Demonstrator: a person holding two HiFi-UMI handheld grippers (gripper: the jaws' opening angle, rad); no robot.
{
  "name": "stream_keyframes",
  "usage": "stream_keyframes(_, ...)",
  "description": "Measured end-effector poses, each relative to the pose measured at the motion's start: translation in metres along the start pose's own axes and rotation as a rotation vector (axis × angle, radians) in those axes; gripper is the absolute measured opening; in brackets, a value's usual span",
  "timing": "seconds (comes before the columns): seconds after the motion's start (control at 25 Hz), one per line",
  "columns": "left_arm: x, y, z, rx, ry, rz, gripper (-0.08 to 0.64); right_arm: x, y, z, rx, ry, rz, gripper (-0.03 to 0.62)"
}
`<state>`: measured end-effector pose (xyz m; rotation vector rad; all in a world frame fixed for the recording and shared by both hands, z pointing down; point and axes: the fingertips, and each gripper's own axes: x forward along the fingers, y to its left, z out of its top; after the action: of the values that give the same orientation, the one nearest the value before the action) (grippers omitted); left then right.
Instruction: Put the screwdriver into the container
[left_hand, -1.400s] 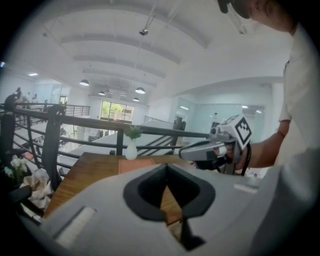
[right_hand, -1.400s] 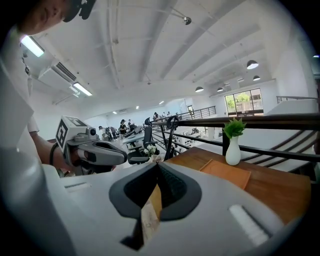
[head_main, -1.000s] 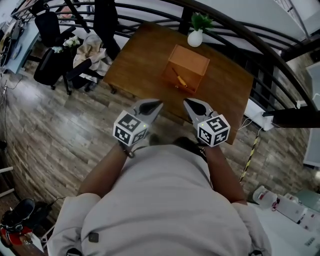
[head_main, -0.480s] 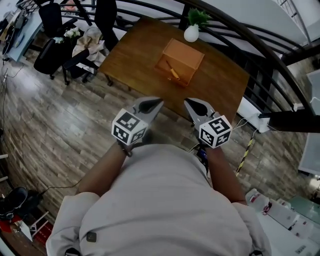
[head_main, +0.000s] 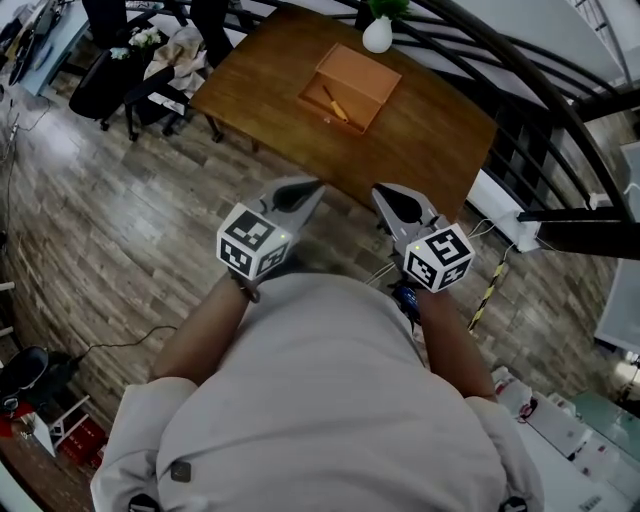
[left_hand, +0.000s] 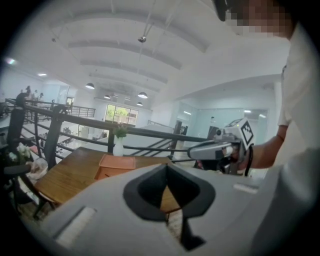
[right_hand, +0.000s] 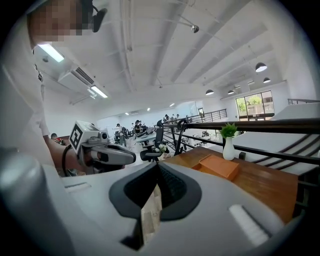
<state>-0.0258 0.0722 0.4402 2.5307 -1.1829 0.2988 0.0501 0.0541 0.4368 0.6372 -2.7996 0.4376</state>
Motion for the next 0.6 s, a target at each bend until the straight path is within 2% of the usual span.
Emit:
stream_keyframes(0.32,-0.009,-0.06,-0.009,-0.02,-0.03,0.012,0.005,-0.057,0.022,-0.019,0.0,-0.015,0.029,0.008)
stream_keyframes(0.6,-0.018,-0.076,-0.012,-0.024,-0.052,0.031,0.005,-0.071,0.031,-0.03,0.002,-0.006,0.047,0.008)
